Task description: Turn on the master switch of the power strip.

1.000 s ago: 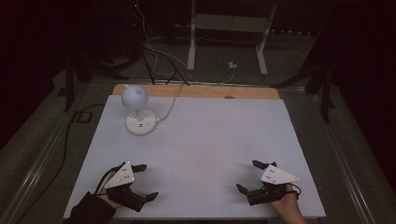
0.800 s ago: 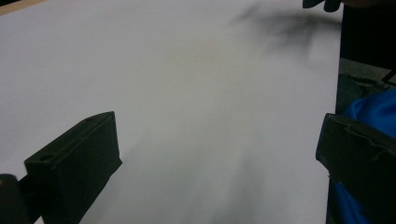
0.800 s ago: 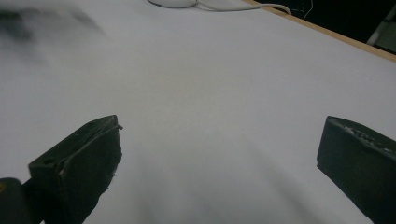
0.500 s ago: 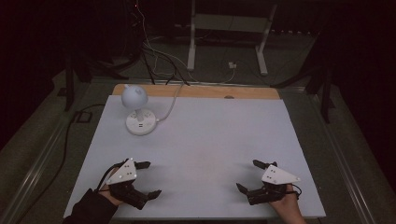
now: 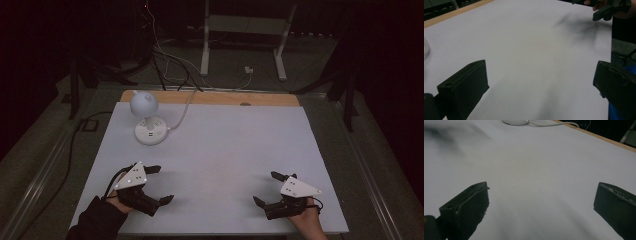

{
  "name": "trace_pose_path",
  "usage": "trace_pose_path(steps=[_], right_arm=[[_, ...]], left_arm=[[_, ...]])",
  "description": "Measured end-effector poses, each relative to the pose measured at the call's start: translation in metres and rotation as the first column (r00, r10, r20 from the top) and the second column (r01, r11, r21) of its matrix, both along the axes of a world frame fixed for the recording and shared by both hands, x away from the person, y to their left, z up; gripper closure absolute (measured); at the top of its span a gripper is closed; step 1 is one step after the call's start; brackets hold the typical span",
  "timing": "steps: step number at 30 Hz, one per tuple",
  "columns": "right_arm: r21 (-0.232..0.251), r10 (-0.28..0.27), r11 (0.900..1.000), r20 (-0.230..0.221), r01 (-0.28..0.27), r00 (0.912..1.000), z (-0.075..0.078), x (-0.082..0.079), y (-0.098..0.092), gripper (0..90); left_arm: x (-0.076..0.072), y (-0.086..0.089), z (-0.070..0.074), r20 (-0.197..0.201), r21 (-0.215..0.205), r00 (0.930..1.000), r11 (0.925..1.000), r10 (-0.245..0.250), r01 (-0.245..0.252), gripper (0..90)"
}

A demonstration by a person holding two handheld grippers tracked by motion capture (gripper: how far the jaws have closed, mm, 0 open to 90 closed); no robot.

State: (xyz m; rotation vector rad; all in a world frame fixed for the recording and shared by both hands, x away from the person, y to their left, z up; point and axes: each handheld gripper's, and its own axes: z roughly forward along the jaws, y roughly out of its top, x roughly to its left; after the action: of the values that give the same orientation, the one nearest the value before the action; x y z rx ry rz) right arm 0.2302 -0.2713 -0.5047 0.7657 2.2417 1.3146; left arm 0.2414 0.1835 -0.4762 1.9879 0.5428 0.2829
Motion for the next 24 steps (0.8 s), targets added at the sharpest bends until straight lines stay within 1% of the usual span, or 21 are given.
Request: trace_pose_path(steps=[6,9,11,16,24], right_arm=[[0.003,0.001,1.000,0.001,-0.001,1.0000,0.000,0.000,0.000,0.0],[0.001,0.003,1.000,0.002,-0.003,1.0000,0.000,-0.001,0.000,0.0],[0.001,0.002,1.000,0.001,-0.002,1.0000,0.000,0.000,0.000,0.0],[0.005,0.004,1.000,0.000,-0.004,1.0000,0.000,-0.001,0.000,0.0],[0.008,0.004,1.000,-0.003,-0.004,1.0000,0.000,0.000,0.000,0.0]], left_arm=[[0.006,-0.003,0.004,0.002,-0.001,1.0000,1.0000,0.002,-0.002,0.3],[0.010,-0.005,0.005,-0.006,-0.003,1.0000,1.0000,0.004,-0.004,0.3],[0.012,-0.006,0.006,-0.004,0.004,0.9999,0.9999,0.010,-0.010,0.3],[0.019,-0.008,0.012,0.015,-0.004,0.9995,0.9996,0.029,-0.029,0.2],[0.028,-0.012,0.018,0.023,-0.006,0.9988,0.9990,0.044,-0.044,0.3]])
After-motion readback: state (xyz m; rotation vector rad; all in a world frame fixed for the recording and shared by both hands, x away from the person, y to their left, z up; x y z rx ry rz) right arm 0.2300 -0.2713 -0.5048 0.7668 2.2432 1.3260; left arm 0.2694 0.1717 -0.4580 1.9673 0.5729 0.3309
